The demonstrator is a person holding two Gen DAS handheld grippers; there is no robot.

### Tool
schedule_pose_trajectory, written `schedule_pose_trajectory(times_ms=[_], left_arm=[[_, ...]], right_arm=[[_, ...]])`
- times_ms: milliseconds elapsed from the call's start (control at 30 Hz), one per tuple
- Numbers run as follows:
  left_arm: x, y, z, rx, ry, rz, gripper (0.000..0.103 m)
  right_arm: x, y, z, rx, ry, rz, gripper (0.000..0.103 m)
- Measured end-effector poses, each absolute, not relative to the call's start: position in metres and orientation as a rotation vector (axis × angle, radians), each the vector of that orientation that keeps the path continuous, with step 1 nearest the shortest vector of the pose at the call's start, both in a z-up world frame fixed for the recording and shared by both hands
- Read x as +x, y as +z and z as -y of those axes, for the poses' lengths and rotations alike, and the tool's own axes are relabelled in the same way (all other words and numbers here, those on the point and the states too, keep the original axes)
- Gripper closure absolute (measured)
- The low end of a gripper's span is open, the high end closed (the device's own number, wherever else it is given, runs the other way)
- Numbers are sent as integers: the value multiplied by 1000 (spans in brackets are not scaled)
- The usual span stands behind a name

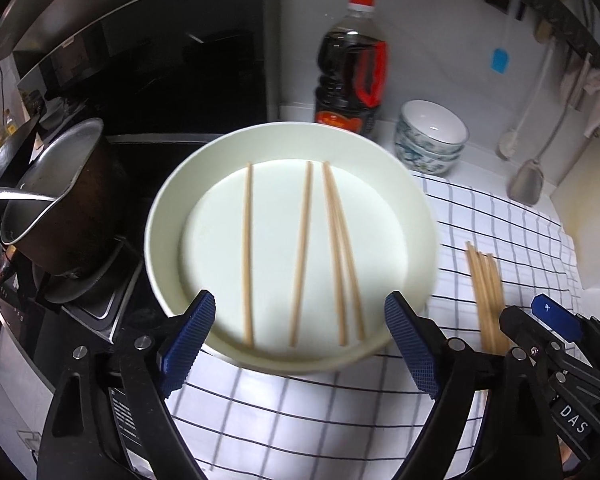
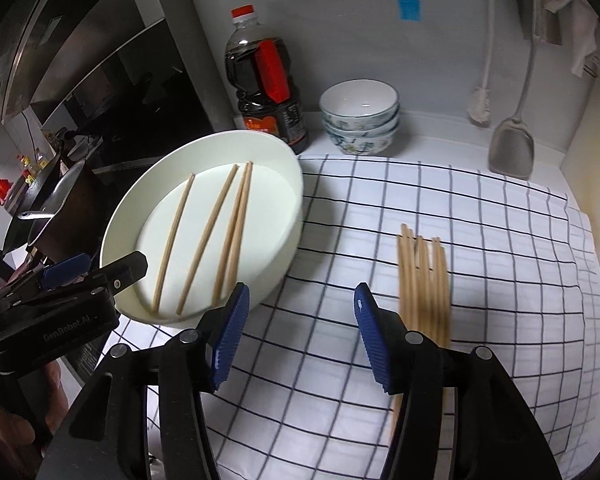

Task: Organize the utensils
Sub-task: 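Move both open tools back to the remaining chopsticks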

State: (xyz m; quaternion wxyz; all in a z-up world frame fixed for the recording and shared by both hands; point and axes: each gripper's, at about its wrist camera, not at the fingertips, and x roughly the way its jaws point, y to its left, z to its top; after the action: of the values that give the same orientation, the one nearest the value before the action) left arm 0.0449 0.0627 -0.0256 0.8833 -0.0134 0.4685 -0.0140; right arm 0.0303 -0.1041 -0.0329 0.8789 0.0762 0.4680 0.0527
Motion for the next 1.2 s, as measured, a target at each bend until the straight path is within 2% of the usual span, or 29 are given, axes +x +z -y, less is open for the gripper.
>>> schedule_pose_trajectory(times_ms=[500,833,1200], left_arm=[[19,-41,25,39,-172,-997,15],[12,-68,68,49,-220,-998,14],[22,-103,83,66,-180,-1013,13]], right_arm=[[-23,-47,195,203,-43,-1000,48],[-32,-85,239,199,-105,-1028,47],[-8,-132,238,186,-59,-1055,47]])
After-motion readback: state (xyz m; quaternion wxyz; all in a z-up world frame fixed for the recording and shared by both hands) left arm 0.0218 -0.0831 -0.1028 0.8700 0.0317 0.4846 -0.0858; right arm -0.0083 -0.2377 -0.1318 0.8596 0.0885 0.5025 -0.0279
